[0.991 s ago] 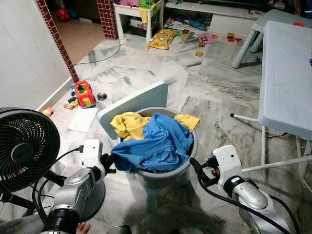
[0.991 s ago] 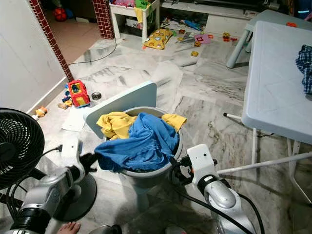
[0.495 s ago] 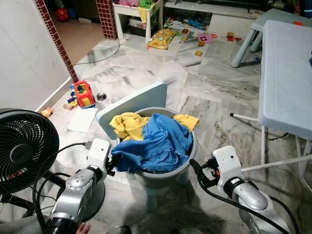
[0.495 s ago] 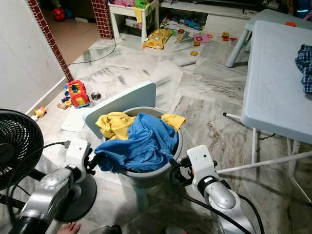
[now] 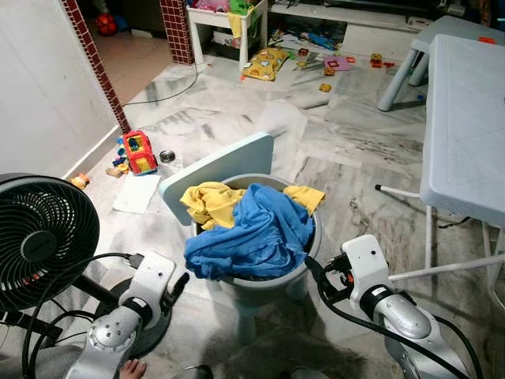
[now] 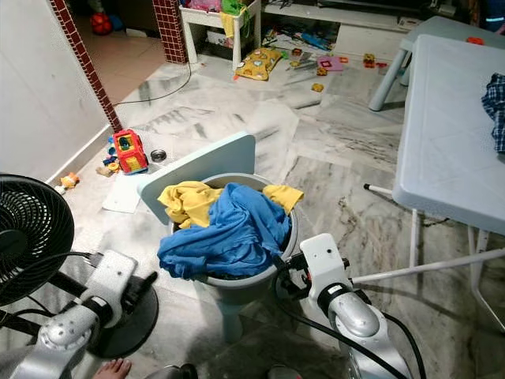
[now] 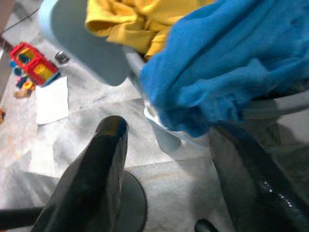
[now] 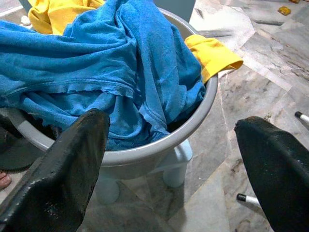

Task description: Hang hanger

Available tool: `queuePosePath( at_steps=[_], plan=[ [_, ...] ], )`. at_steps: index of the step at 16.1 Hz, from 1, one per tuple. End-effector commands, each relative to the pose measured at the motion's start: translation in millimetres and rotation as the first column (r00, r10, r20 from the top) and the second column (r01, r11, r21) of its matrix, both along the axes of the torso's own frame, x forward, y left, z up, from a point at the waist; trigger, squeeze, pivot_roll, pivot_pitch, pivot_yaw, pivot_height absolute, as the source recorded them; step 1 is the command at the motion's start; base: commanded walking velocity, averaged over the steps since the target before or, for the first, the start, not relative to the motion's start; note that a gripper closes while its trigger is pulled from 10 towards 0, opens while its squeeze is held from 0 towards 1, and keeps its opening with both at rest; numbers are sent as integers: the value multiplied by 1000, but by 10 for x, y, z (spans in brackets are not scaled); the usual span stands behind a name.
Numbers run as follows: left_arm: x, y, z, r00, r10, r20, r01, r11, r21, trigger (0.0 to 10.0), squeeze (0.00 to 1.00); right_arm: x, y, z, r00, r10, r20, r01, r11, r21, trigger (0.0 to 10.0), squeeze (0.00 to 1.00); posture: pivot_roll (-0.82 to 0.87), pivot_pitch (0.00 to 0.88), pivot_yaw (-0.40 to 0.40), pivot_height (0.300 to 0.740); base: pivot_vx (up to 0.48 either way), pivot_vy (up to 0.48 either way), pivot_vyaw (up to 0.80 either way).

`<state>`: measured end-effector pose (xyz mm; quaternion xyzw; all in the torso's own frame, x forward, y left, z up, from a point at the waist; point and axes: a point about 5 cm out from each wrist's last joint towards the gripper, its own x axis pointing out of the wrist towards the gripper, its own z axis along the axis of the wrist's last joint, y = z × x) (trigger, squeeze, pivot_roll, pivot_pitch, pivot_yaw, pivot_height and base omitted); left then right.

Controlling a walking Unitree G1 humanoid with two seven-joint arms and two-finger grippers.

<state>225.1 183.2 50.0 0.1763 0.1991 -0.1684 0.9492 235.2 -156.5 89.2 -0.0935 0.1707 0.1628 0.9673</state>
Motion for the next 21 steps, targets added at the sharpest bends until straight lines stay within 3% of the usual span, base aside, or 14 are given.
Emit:
queuePosePath(
  at_steps=[1, 7, 9, 11, 15, 16, 19, 21],
  plan=[
    [-43, 24, 1, 1000, -31, 6, 31, 997, 65, 10000, 1000, 0, 5, -5, 1000, 1, -5, -1, 1000, -5, 10000, 0, -171, 120, 18, 740, 0, 0, 0],
    [79, 47, -8, 989, -146, -5, 145, 976, 165, 10000, 1000, 18, 3, 1, 1000, -2, -2, 2, 1000, -4, 10000, 0, -179, 121, 21, 740, 0, 0, 0],
    [142, -7, 1, 959, -284, 7, 274, 930, 243, 10000, 1000, 0, 3, 7, 1000, -5, -1, 5, 1000, -2, 10000, 0, -189, 128, 22, 740, 0, 0, 0],
    [161, 9, -11, 943, -333, -5, 322, 905, 277, 10000, 1000, -32, 7, 14, 1000, -4, -5, 4, 1000, -1, 10000, 0, -190, 139, 26, 740, 0, 0, 0],
    [258, 54, -84, 880, -475, -29, 452, 815, 362, 10000, 1000, -178, -40, -17, 999, -33, -33, 33, 999, -4, 10000, 0, -208, 191, 52, 740, 0, 0, 0],
    [278, 39, -111, 850, -525, -48, 500, 774, 388, 10000, 1000, -206, -52, -13, 999, -39, -37, 39, 999, -6, 10000, 0, -220, 203, 59, 740, 0, 0, 0],
    [395, 32, -100, 805, -590, -65, 556, 711, 431, 10000, 1000, -240, -96, 13, 997, -59, -40, 58, 998, -10, 10000, 0, -228, 216, 68, 740, 0, 0, 0],
    [437, 24, -105, 792, -606, -72, 572, 695, 435, 10000, 973, -252, -92, 15, 997, -62, -43, 61, 998, -11, 10000, 0, -228, 220, 70, 740, 0, 0, 0]
  ],
)
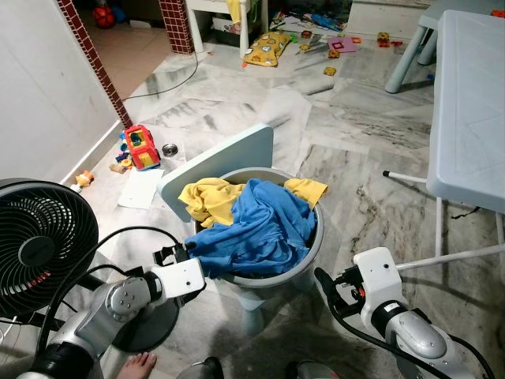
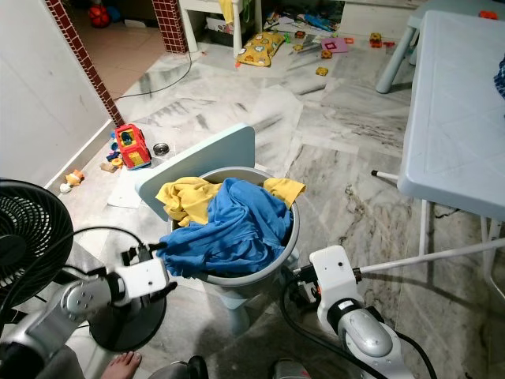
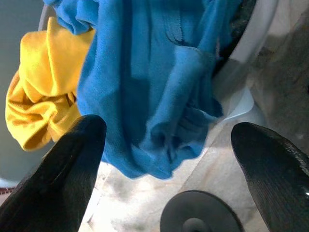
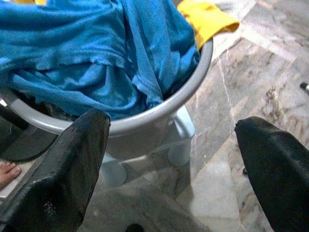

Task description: Hang hanger

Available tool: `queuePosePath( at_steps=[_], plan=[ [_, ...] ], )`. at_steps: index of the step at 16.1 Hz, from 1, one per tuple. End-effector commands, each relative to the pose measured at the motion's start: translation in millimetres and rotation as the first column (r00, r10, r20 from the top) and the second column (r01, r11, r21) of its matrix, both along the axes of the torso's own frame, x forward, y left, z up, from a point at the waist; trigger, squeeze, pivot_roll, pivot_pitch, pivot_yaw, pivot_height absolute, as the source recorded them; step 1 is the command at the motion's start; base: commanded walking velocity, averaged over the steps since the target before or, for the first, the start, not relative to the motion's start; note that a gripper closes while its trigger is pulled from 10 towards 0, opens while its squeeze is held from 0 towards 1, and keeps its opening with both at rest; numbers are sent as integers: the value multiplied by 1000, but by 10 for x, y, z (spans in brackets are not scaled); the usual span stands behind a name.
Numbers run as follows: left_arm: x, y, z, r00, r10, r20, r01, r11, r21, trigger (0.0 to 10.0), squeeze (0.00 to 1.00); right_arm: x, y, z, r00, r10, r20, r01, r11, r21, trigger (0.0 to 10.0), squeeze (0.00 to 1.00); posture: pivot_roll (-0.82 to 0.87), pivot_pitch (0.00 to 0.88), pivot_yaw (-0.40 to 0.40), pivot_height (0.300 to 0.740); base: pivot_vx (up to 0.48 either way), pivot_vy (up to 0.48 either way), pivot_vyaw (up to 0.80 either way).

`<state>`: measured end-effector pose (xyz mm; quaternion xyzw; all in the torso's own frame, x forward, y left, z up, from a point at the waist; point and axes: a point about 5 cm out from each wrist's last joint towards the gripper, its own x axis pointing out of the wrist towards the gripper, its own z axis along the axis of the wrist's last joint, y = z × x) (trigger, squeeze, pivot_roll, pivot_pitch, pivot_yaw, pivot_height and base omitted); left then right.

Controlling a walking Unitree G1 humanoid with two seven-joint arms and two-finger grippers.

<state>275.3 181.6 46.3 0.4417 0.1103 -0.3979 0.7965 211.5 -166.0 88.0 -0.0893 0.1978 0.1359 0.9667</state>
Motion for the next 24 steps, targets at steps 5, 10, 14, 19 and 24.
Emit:
queuePosePath(
  at_steps=[5, 10, 14, 19, 24],
  plan=[
    [97, -53, -115, 998, -45, -47, 47, 998, 40, 10000, 0, -23, 26, 75, 1000, 3, -1, -3, 1000, 6, 10000, 0, -246, 251, 80, 740, 0, 0, 0],
    [157, -106, -94, 995, -90, -50, 92, 995, 33, 10000, 0, -49, 82, 61, 1000, 17, -26, -17, 1000, 9, 10000, 0, -228, 269, 109, 740, 0, 0, 0],
    [175, -203, -118, 988, -136, -73, 139, 990, 38, 10000, 0, -79, 74, 39, 998, 20, -55, -20, 1000, 3, 10000, 0, -242, 263, 108, 740, 0, 0, 0],
    [174, -162, -222, 983, -138, -121, 152, 982, 113, 9647, 0, -54, 68, 34, 998, 24, -57, -24, 1000, -8, 10000, 0, -255, 254, 97, 740, 0, 0, 0],
    [215, -41, -220, 985, -123, -119, 145, 969, 198, 0, 0, -33, 38, 33, 998, 24, -57, -25, 1000, -18, 10000, 0, -260, 244, 99, 740, 0, 0, 0]
  ],
)
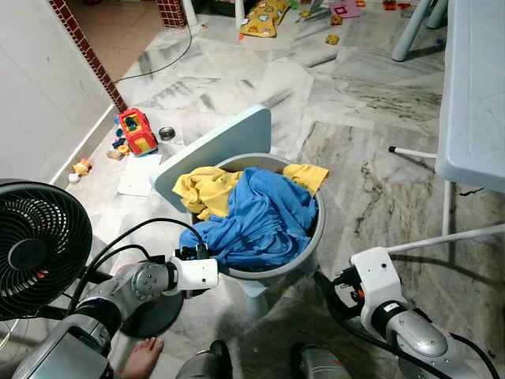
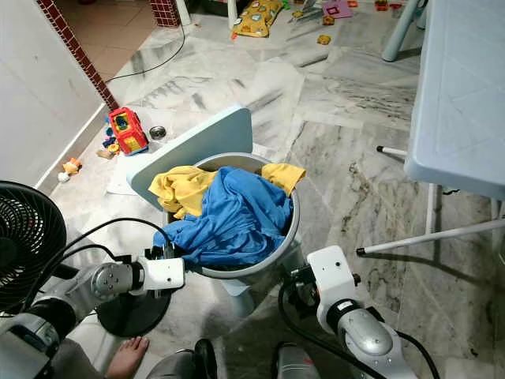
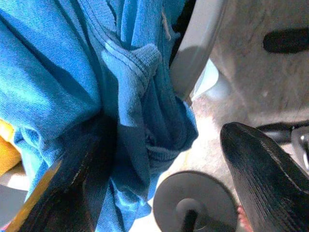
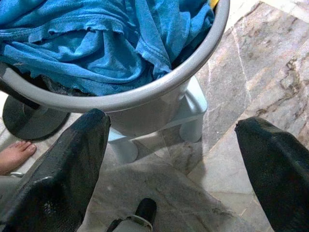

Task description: Hang hanger

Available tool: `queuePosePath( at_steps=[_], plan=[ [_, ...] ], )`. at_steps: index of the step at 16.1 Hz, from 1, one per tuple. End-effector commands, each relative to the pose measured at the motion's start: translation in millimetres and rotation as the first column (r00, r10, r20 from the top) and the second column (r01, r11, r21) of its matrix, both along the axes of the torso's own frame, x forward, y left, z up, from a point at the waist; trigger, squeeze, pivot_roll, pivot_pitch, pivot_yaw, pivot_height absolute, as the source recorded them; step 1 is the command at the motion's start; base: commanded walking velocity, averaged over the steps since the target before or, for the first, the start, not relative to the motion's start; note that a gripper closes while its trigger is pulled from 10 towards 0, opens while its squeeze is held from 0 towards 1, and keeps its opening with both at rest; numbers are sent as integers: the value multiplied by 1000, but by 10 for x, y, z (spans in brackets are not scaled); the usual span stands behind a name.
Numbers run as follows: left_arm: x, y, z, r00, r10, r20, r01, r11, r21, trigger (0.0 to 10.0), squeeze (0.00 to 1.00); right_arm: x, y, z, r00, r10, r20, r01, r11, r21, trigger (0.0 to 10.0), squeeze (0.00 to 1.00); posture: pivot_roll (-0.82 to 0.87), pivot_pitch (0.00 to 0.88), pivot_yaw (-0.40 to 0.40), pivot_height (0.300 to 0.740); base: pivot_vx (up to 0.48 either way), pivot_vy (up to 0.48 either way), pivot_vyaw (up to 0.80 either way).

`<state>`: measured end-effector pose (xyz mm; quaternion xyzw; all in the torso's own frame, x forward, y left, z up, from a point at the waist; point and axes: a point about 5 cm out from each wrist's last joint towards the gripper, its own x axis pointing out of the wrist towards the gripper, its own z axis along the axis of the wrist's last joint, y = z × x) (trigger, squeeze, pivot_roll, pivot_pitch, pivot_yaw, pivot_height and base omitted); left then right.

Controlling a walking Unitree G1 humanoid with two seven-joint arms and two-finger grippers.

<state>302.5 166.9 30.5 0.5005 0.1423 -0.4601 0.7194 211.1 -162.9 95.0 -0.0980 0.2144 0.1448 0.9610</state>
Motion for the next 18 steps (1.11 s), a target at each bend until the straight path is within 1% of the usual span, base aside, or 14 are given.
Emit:
queuePosePath(
  at_steps=[1, 5, 8, 14, 18],
  plan=[
    [-49, 122, -52, 1000, 11, -20, -11, 999, 44, 0, 0, -23, 9, -40, 1000, 5, -23, -5, 1000, 0, 10000, 0, -260, 242, 98, 740, 0, 0, 0],
    [15, 187, 13, 999, 13, 36, -16, 997, 75, 0, 0, -5, 27, -48, 1000, 5, -18, -5, 1000, -3, 10000, 0, -258, 235, 101, 740, 0, 0, 0],
    [49, 209, 46, 998, 23, 52, -27, 996, 82, 0, 0, 17, 16, -47, 1000, 1, -12, -1, 1000, -8, 10000, 0, -259, 231, 104, 740, 0, 0, 0],
    [120, 245, 119, 996, 50, 74, -56, 995, 80, 0, 0, 28, 26, -54, 1000, -2, -6, 2, 1000, -11, 10000, 0, -257, 228, 109, 740, 0, 0, 0],
    [140, 239, 142, 995, 66, 73, -71, 996, 58, 0, 0, 37, 33, -53, 1000, -3, -3, 3, 1000, -11, 10000, 0, -255, 227, 110, 740, 0, 0, 0]
  ],
)
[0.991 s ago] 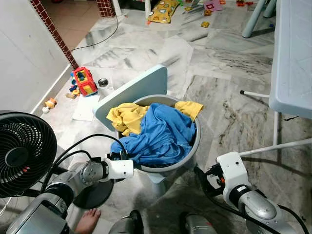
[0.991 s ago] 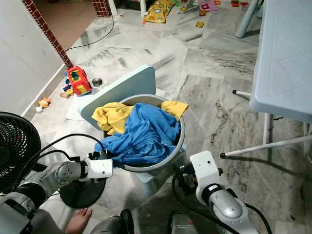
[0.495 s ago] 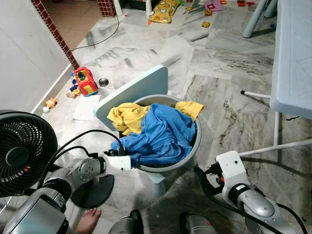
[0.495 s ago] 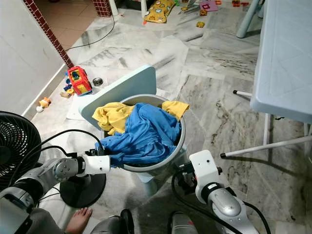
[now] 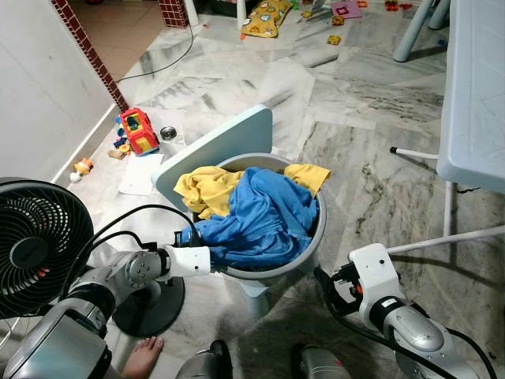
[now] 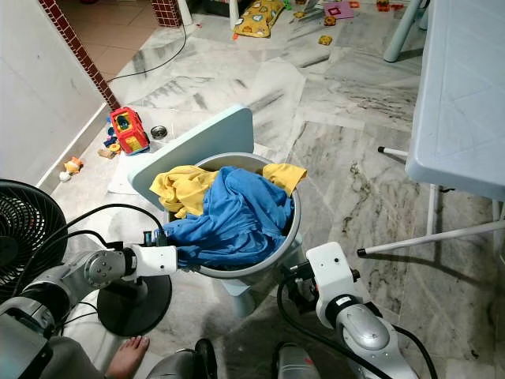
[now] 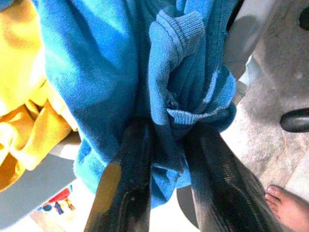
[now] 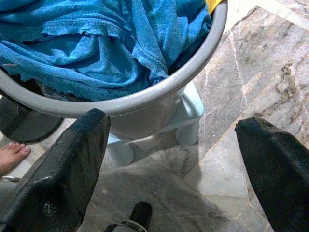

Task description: Hang hanger

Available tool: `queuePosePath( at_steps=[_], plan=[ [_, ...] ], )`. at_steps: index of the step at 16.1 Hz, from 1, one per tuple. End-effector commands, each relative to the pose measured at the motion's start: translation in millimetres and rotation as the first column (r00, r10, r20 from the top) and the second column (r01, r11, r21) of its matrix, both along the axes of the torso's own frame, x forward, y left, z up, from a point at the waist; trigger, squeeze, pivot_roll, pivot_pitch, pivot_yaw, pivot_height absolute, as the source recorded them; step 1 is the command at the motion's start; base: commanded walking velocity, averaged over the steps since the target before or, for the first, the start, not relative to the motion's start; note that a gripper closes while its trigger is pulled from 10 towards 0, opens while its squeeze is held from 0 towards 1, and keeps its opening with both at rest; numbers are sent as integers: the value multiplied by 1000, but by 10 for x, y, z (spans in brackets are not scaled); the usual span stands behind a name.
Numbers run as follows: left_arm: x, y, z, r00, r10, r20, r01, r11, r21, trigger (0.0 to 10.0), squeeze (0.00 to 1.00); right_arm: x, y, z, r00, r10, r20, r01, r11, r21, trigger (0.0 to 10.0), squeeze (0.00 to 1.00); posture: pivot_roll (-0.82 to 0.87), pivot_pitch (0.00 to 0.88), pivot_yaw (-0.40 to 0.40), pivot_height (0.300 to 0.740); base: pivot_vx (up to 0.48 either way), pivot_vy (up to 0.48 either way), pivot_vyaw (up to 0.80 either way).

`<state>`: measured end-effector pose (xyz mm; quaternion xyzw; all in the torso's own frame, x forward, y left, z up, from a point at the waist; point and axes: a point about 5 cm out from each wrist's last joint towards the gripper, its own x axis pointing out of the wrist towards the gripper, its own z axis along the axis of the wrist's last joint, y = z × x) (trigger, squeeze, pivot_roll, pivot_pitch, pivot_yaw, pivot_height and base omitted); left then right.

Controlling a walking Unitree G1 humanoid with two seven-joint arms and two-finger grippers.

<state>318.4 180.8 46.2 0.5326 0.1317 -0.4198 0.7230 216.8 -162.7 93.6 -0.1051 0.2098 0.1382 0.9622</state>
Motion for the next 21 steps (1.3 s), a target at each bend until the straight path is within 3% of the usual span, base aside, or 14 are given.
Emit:
queuePosePath(
  at_steps=[1, 3, 6, 7, 10, 11, 13, 14, 16, 18, 21],
  plan=[
    [-18, 93, -13, 999, 30, -18, -30, 1000, 6, 0, 0, -20, 32, -42, 1000, 7, -15, -7, 1000, 4, 10000, 0, -254, 227, 111, 740, 0, 0, 0],
    [-2, 61, 2, 994, 90, -64, -96, 991, -94, 0, 0, -16, 37, -47, 1000, 6, -15, -6, 1000, 5, 10000, 0, -251, 226, 111, 740, 0, 0, 0],
    [54, -3, 62, 980, 163, -116, -187, 951, -247, 0, 0, -9, 49, -56, 1000, 7, -15, -7, 1000, 8, 10000, 0, -243, 223, 110, 740, 0, 0, 0],
    [83, -35, 98, 972, 187, -141, -224, 920, -321, 0, 0, -4, 53, -57, 1000, 7, -13, -7, 1000, 10, 10000, 0, -239, 220, 108, 740, 0, 0, 0],
    [165, -136, 223, 948, 226, -223, -313, 784, -537, 0, 0, 19, 45, -66, 1000, 3, -8, -3, 1000, 10, 10000, 0, -225, 201, 100, 740, 0, 0, 0],
    [224, -207, 329, 937, 238, -257, -350, 655, -670, 0, 0, 43, 46, -63, 1000, -1, 3, 1, 1000, 12, 10000, 0, -221, 192, 95, 740, 0, 0, 0],
    [283, -290, 481, 927, 256, -275, -368, 473, -800, 0, 0, 93, 33, -44, 999, -18, 32, 17, 1000, 15, 10000, 0, -211, 167, 79, 740, 0, 0, 0],
    [260, -375, 610, 931, 244, -271, -344, 334, -878, 0, 0, 157, 25, -2, 997, -34, 69, 32, 999, 18, 10000, 0, -203, 149, 66, 740, 0, 0, 0],
    [124, -480, 741, 928, 237, -288, -326, 143, -934, 0, 0, 246, 20, 56, 993, -38, 110, 35, 999, 26, 10000, 0, -191, 126, 44, 740, 0, 0, 0],
    [-52, -555, 701, 913, 216, -346, -361, 32, -932, 0, 0, 299, 35, 50, 994, -21, 111, 18, 1000, 23, 10000, 0, -179, 111, 25, 740, 0, 0, 0],
    [-212, -563, 611, 875, 224, -429, -421, -82, -903, 0, 0, 347, 70, 50, 993, 1, 118, -3, 1000, 22, 10000, 0, -176, 97, 11, 740, 0, 0, 0]
  ],
)
